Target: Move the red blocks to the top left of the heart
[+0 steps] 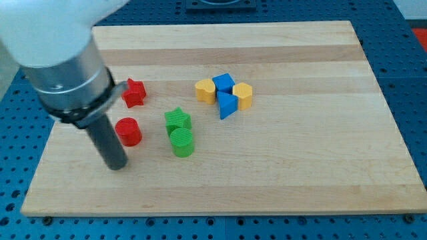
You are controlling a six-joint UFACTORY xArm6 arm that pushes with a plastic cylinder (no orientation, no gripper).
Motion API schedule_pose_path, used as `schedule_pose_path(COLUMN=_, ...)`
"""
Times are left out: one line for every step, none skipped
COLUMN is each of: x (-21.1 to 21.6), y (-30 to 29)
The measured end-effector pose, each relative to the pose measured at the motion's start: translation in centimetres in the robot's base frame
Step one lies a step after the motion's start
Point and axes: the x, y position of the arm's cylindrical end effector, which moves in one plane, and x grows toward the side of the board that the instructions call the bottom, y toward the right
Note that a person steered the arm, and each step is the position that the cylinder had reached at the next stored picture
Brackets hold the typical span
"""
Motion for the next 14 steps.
schedule_pose_path(x=-1.7, y=0.1)
schedule_pose_path(x=-9.6, y=3.5)
schedule_pose_path(x=-18.3, y=5.7)
schedule_pose_path(x=-20.5, y=5.7)
schedule_pose_path(x=-20.2, y=5.0)
schedule_pose_path(x=-17.5, y=4.2)
schedule_pose_path(x=-15.2, y=4.5)
schedule_pose_path(x=-12.3, y=4.6)
schedule_pose_path(x=-8.2, y=1.0)
schedule_pose_path(x=-7.8, y=-1.9)
schedule_pose_path(x=-12.1, y=-1.8)
schedule_pose_path(x=-12.9, y=-0.4)
schedule_pose_path(x=-14.8, y=2.3)
schedule_pose_path(x=-15.9, y=4.6)
